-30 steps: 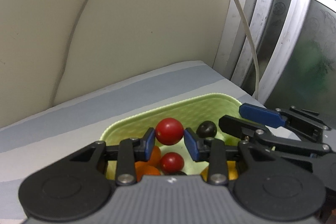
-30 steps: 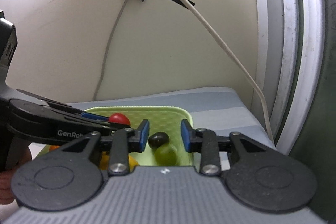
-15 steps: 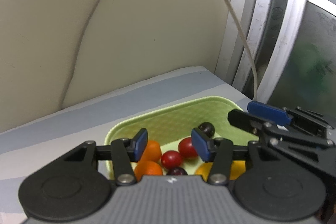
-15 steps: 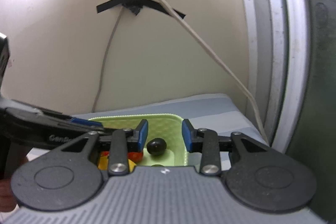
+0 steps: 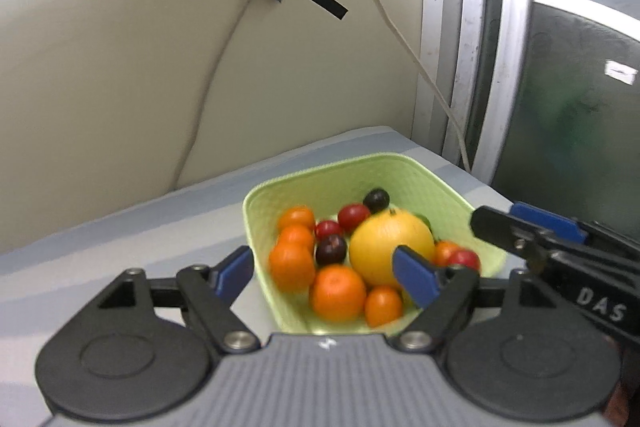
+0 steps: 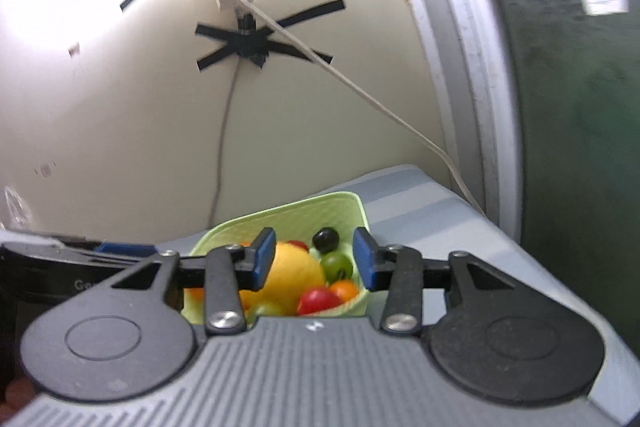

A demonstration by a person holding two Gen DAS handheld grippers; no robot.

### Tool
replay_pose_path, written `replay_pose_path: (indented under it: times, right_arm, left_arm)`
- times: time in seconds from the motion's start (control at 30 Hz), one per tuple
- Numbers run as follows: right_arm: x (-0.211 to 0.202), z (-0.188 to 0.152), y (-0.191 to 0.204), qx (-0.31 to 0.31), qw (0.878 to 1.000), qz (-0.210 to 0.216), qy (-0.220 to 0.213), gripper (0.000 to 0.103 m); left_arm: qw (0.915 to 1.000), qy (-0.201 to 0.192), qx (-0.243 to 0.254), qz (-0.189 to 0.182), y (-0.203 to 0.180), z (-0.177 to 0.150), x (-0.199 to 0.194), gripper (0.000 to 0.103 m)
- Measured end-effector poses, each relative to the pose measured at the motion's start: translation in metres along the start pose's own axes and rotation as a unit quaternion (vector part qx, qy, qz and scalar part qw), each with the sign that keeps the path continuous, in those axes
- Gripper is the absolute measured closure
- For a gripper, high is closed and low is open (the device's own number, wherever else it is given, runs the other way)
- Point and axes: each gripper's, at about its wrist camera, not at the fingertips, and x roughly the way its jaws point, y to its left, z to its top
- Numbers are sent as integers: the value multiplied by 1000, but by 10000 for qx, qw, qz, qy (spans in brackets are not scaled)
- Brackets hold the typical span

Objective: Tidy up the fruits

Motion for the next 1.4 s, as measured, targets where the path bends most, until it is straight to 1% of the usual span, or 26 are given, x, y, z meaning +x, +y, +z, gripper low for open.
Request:
replay_pose_path:
  times: [0.07,0.13,0.17,0.2,0.27,0.37,0.47,0.53,0.57,0.6,0.63,0.67,0.73,0.77,0.83,0.9,0.93,1.0,1.1,1.33,1.4]
  right_arm:
    - [-18,-7,5,106,9999,-24,-90,56]
    - [-34,-14,12,154,9998,-31,-144,56]
    - [-41,-17,16,152,9998,-29,-157,56]
    - [-48,-20,20,144,9998,-34,-167,56]
    - [-60,-26,28,147,9998,-28,-162,56]
    - [-71,-30,39,152,9998,0,-99,55]
    - [-81,-32,48,150,9998,2,-91,44]
    - [-85,-32,54,184,9998,6,-87,43]
    - [-87,-32,56,208,9998,14,-80,40]
    - [-89,-32,57,258,9996,17,-81,32]
    - [-91,-32,58,313,9995,23,-92,27]
    - [-95,-33,58,374,9992,46,-109,21]
    - [-99,-34,60,450,9989,81,-83,21]
    - [-100,-35,61,473,9988,85,-61,21]
    - [-104,-37,64,518,9986,100,-43,21]
    - [-107,-40,67,561,9983,119,-38,20]
    - [-108,-42,68,576,9983,120,-38,20]
    - [-111,-45,70,597,9981,116,-43,19]
    - [-114,-46,72,599,9982,57,-82,19]
    - [-114,-53,68,715,9974,-34,-3,18]
    - [-112,-54,66,789,9969,-38,64,18]
  left_arm:
    - [10000,12,-28,-24,1,-12,-14,21]
    - [10000,-10,-53,-8,2,-24,-27,13]
    - [10000,-33,-59,7,2,-29,-34,6]
    - [9999,-69,-66,36,3,-35,-41,3]
    - [9998,-131,-63,112,5,-46,-55,0]
    - [9997,-125,-155,136,11,-59,-69,0]
    - [9996,-66,-228,131,16,-72,-79,0]
    - [9996,-53,-257,135,18,-78,-84,0]
    - [9996,-24,-250,153,19,-81,-87,0]
    - [9995,36,-229,196,18,-84,-89,0]
    - [9995,107,-184,230,18,-87,-92,0]
    - [9994,173,-132,280,18,-90,-94,0]
    - [9983,234,38,535,15,-95,-100,0]
    - [9975,175,133,669,14,-98,-103,0]
    - [9939,-96,384,1028,9,-104,-113,0]
    - [9906,-273,566,1218,5,-108,-122,0]
    - [9896,-360,622,1250,4,-110,-126,0]
    - [9908,-452,598,1124,4,-113,-134,0]
    - [9934,-409,501,942,9,-115,-138,0]
    - [9985,49,367,410,16,-125,-132,0]
    - [9981,134,377,464,15,-128,-130,0]
